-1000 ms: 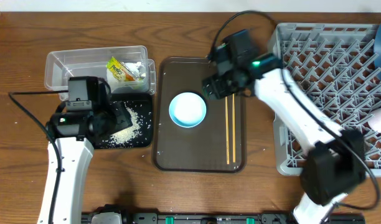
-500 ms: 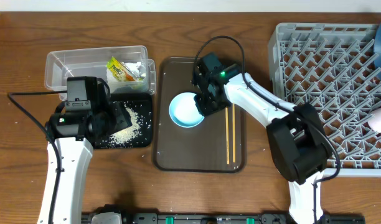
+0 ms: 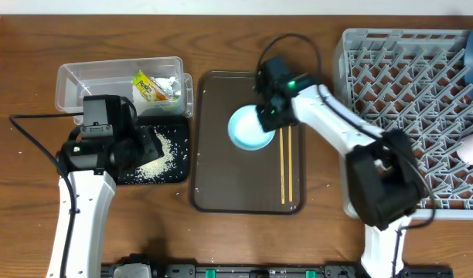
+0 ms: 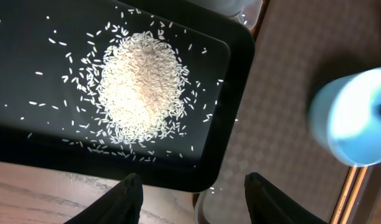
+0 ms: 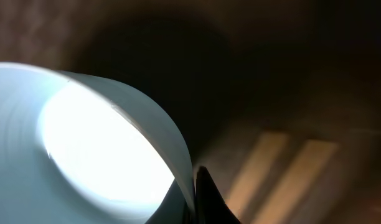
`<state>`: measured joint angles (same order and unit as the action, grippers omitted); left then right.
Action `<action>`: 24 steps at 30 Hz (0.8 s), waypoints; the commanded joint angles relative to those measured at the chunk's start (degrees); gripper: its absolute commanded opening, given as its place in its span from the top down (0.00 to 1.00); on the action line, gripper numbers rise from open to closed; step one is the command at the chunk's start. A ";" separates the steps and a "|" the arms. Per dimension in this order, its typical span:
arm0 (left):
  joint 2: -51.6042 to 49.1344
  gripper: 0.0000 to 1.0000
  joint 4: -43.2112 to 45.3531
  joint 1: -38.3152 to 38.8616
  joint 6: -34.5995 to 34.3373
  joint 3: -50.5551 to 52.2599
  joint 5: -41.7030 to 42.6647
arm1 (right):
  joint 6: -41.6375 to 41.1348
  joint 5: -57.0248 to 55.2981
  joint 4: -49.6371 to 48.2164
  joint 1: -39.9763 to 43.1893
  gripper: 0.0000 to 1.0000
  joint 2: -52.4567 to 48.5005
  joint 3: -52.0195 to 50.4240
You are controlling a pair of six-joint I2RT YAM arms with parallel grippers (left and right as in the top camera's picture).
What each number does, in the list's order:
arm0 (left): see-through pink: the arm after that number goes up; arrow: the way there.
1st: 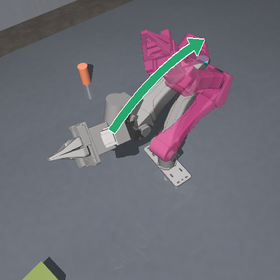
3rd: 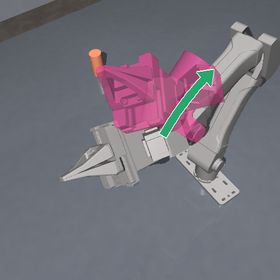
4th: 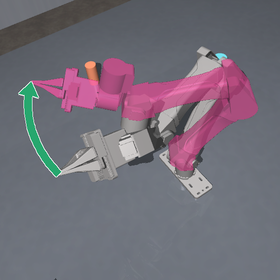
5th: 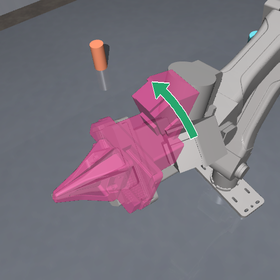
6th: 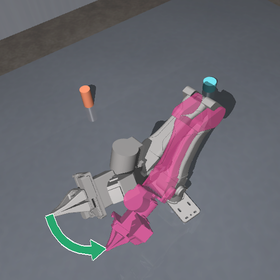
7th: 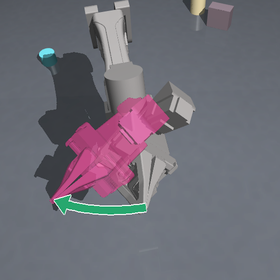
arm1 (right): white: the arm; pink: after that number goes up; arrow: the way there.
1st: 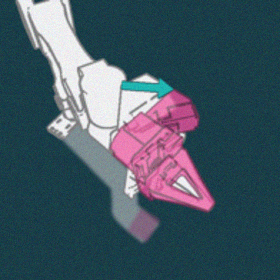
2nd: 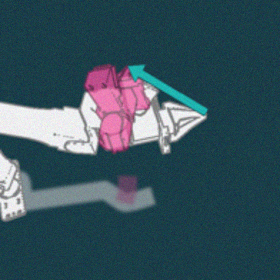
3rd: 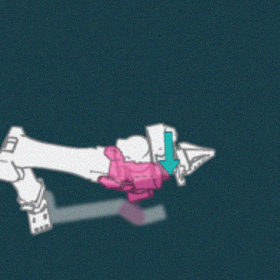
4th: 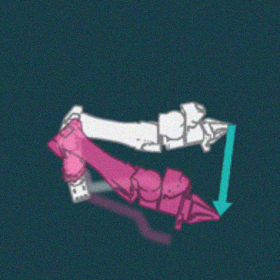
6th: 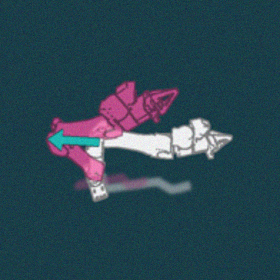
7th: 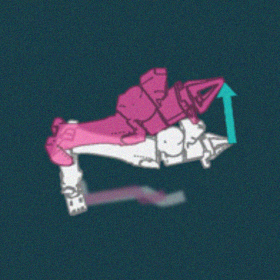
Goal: Sort waste into correct bins and load items into the dishwasher rack
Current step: 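Lift the bowl right and place it into the dish rack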
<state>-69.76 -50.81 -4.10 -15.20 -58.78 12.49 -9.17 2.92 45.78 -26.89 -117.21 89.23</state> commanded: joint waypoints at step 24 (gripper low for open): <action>0.11 0.44 -0.13 -0.28 0.07 -0.26 -0.33 | 34.14 -61.83 -30.16 26.10 0.99 8.76 0.94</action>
<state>-69.76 -50.81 -4.10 -15.20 -58.78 12.47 21.08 -54.85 15.75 -3.27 -106.28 89.78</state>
